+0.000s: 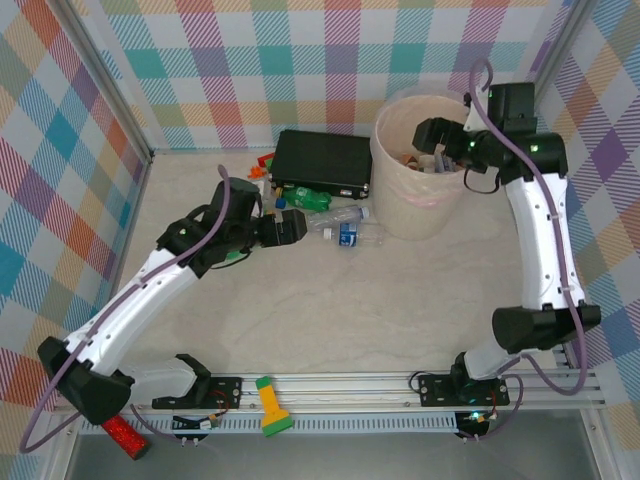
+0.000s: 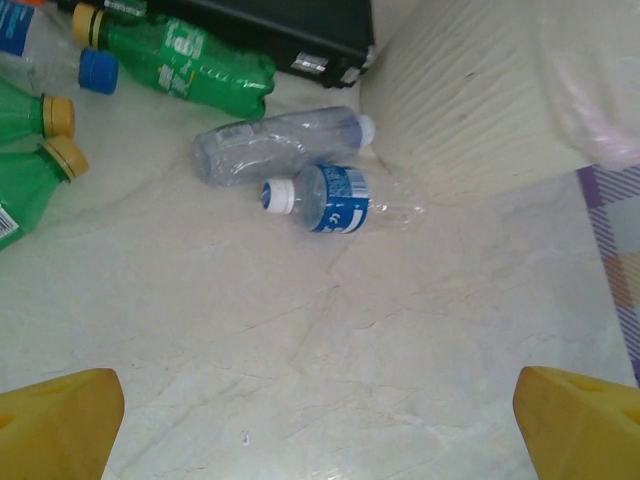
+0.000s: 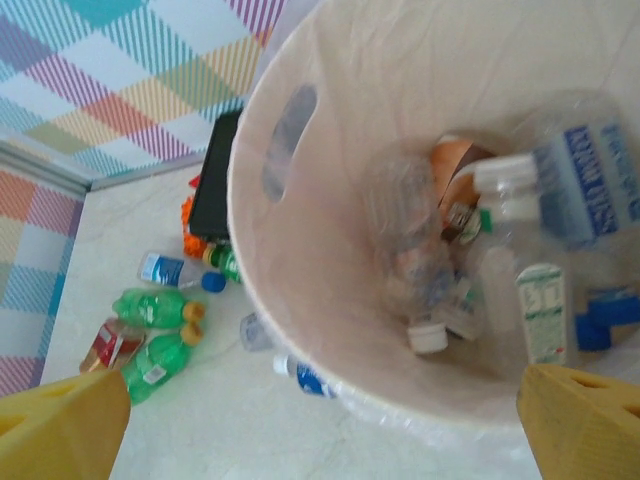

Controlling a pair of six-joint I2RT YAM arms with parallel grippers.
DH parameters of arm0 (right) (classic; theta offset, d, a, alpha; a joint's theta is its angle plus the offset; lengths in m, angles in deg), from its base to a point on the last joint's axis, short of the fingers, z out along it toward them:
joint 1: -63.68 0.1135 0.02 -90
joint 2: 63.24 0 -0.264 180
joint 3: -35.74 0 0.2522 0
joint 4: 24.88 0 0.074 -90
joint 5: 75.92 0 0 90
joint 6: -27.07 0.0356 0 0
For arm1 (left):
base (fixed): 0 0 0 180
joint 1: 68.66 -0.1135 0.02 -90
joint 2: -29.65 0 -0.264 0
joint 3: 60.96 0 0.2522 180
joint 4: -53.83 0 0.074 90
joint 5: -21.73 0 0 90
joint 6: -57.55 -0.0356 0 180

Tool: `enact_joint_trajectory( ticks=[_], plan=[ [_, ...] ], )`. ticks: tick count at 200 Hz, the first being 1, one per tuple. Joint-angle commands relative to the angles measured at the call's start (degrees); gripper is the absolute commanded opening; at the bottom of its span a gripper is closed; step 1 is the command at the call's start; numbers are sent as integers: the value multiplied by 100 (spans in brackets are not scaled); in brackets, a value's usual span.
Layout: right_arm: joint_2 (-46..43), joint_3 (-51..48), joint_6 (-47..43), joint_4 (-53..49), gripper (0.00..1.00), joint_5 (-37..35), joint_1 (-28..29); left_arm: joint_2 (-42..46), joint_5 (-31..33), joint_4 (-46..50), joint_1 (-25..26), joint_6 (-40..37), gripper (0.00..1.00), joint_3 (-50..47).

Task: Put the plastic bottles in the bin

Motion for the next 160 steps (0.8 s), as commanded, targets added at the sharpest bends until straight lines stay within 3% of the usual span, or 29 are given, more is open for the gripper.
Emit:
enact_joint_trajectory(
  ticks=[1, 31, 66, 109, 160],
  plan=[
    [-513, -645, 161, 566, 99, 40, 276, -303, 182, 178, -62, 241, 99, 94],
    [-1118, -1593, 279, 1019, 99, -91, 710, -711, 424, 235, -185, 450, 100, 62],
    [-1331, -2012, 246, 1162, 99, 23, 1110, -1022, 629, 108, -512, -285, 99, -8],
    [-1389, -2176, 233, 1287, 99, 227, 1334, -1583, 754, 18, -1408, -1056, 99, -40],
    [-1408, -2211, 258, 1371, 99, 268, 1355, -2251, 269, -362, -2382, -1658, 99, -11]
  ],
)
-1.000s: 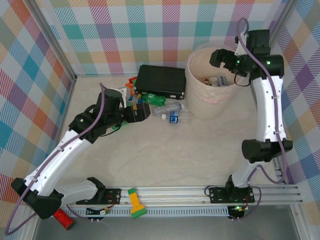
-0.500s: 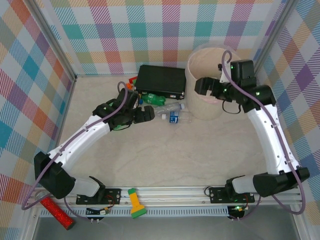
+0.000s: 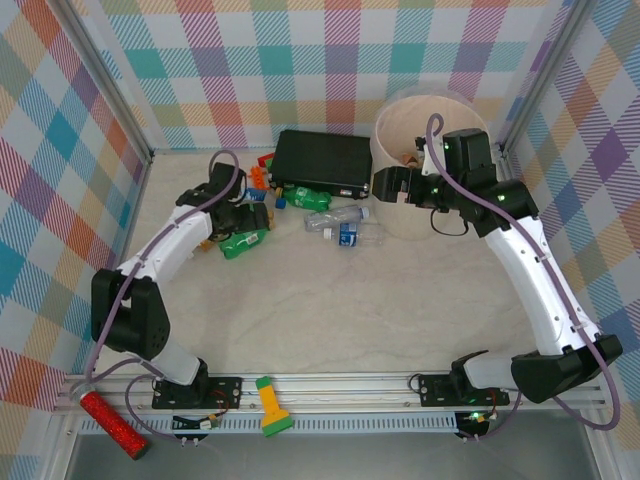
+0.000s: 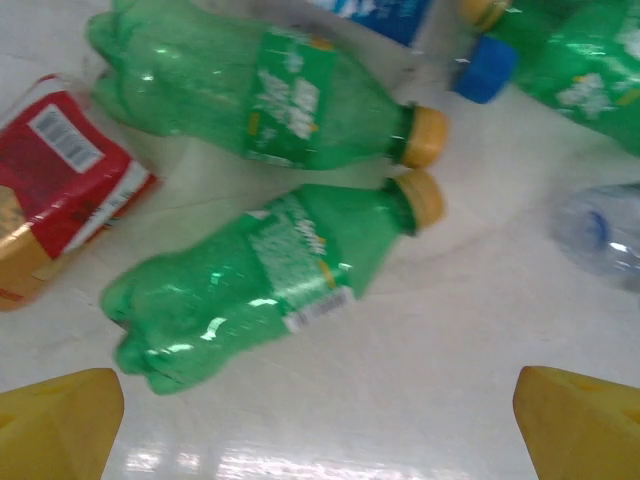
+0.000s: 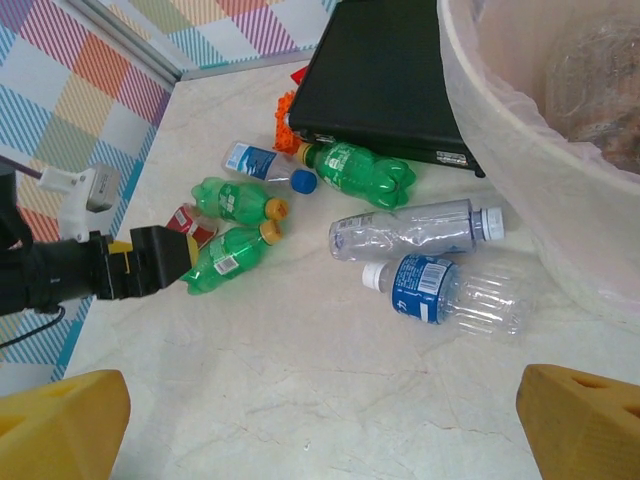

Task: Put the plastic bottles in the bin

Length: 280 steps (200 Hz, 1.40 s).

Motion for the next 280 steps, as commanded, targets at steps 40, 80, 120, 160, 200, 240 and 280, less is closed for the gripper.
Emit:
enact_joint_trajectory(
  ticks=[40, 80, 120, 160, 200, 240, 280],
  plan=[
    [-105, 36, 69, 215, 99, 130, 27, -873, -811, -429, -458, -772, 100, 279],
    [-132, 89, 80, 118, 99, 87, 36, -1289, -1051, -502, -462, -837, 100, 381],
    [-190, -22, 116, 169, 99, 60, 37, -1251, -1513, -520, -415, -704, 98, 107],
    [-144, -104, 196, 300, 99, 115, 36, -981, -1635, -487, -215, -662, 94, -349],
    [-45, -104, 299, 351, 99, 227, 47, -963, -1390, -394, -42, -713, 87, -615],
    [-62, -117, 345, 355, 99, 288, 45, -993, -1160, -398, 151, -712, 78, -750],
    [-123, -147, 395, 298, 99, 262, 45, -922, -1096, -411, 293, -669, 74, -950]
  ],
)
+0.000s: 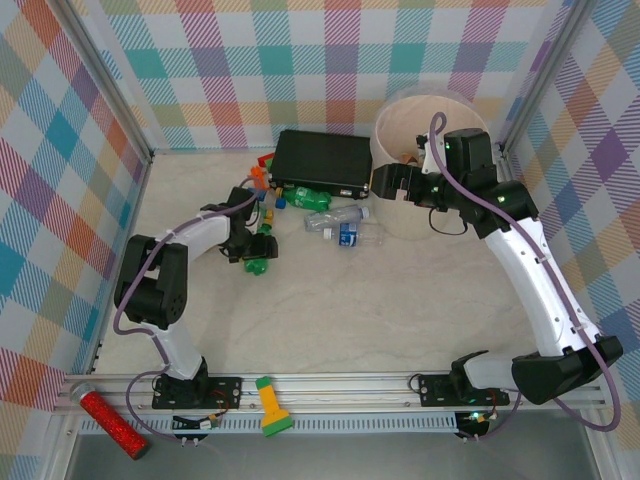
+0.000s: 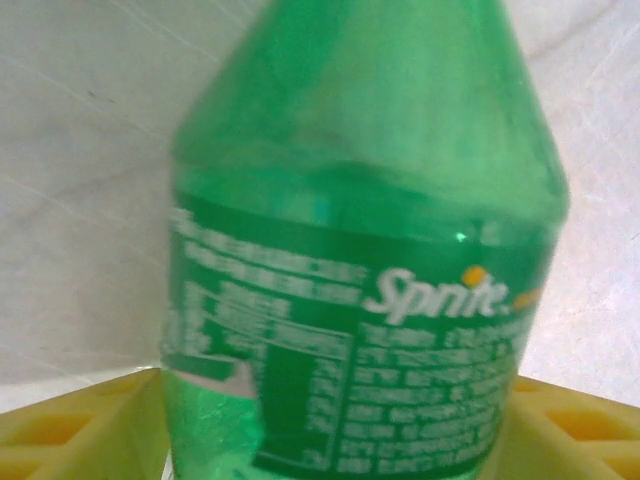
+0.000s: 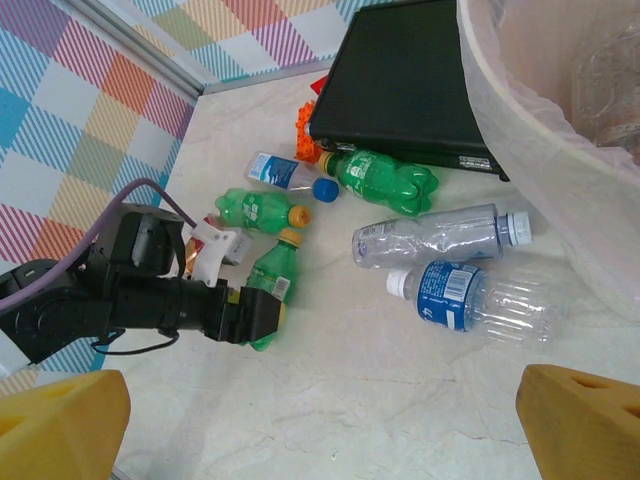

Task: Put the plastic bottles in the bin

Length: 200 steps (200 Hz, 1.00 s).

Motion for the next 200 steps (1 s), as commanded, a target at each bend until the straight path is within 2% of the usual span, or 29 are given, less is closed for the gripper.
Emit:
enact_joint_trajectory(
  ticks=[1, 29, 48, 74, 118, 149, 164, 200],
  plan=[
    [-82, -69, 99, 69, 99, 92, 39, 244, 106, 118, 88, 35, 74, -181],
    [-109, -174, 249, 166, 99, 74, 35, 495, 133, 118, 146, 51, 66, -323],
    [-94, -237, 386, 325, 99, 208, 34, 724, 121, 156, 200, 71, 54, -359],
    [-107, -438, 735, 695, 99, 385, 28, 1181, 103, 196, 361, 154, 49, -364],
    [-24, -825, 1413, 1743, 100, 1388, -62, 2007, 84, 171, 897, 404, 49, -128],
    [144, -819, 1700, 2072, 90, 1743, -41, 2219, 151, 140, 1344, 762, 49, 361],
    [200, -836, 1814, 2198, 86, 1804, 44, 2271, 33, -33, 1511, 1016, 49, 586],
    [363, -855, 1842, 2367, 83, 1563, 512, 2210, -289, -395, 1846, 1519, 49, 1074]
  ],
)
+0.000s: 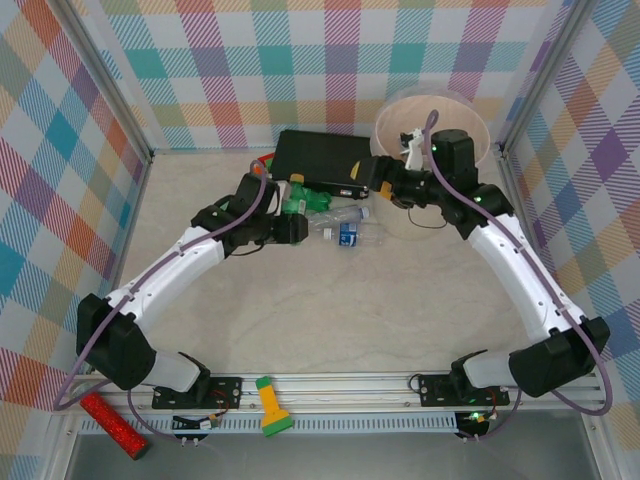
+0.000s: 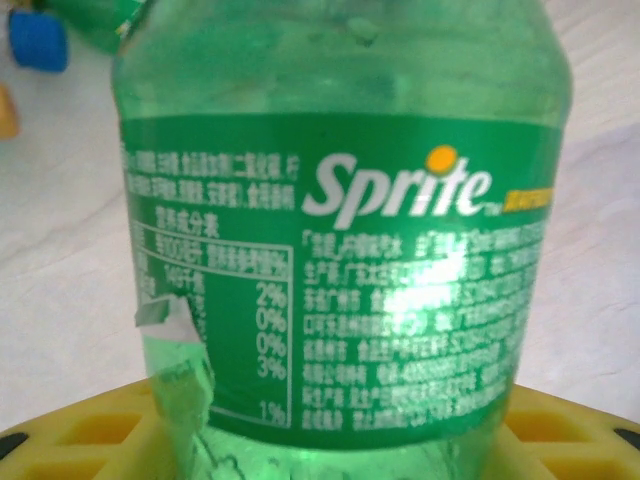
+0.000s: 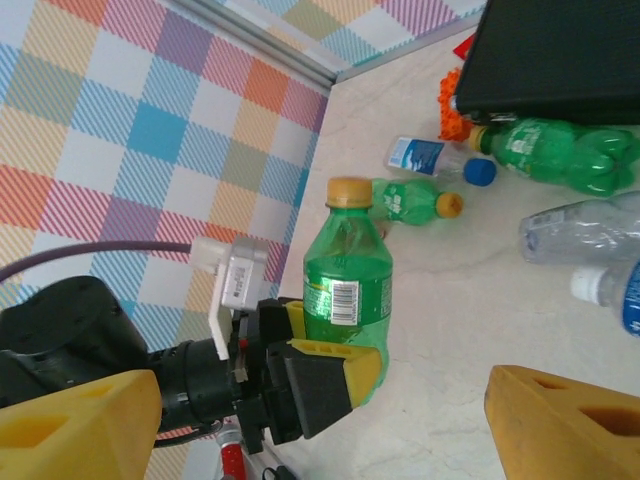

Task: Put the plastic bottles in the bin

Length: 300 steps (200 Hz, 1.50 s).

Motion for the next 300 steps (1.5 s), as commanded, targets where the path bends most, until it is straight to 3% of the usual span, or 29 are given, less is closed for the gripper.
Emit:
enact_joint_trajectory(
  ticks=[1, 72, 166, 211, 221, 231, 260, 300],
  plan=[
    [111, -36, 162, 392, 83, 51, 318, 71, -284, -330, 202, 507, 49, 372],
    [544, -256, 654, 1091, 80, -92, 887, 268, -828, -1084, 521, 1290, 49, 503],
    [964, -139, 774, 1187, 79, 24, 962, 364, -966, -1168, 944, 1377, 49, 582],
    [965, -124, 839, 1281, 61, 133, 974, 315, -966, -1210, 959, 1423, 50, 629],
    [928, -118, 819, 1240, 59, 67, 970, 318, -936, -1189, 960, 1420, 55, 631],
    [873, -78, 744, 1115, 59, -54, 972, 310, -863, -1142, 959, 1420, 70, 636],
    [789, 274, 343, 514, 58, -352, 947, 455, -623, -1071, 965, 1419, 100, 637],
    [754, 1030, -292, -519, 58, -724, 540, 687, -201, -693, 923, 1219, 100, 793]
  ],
)
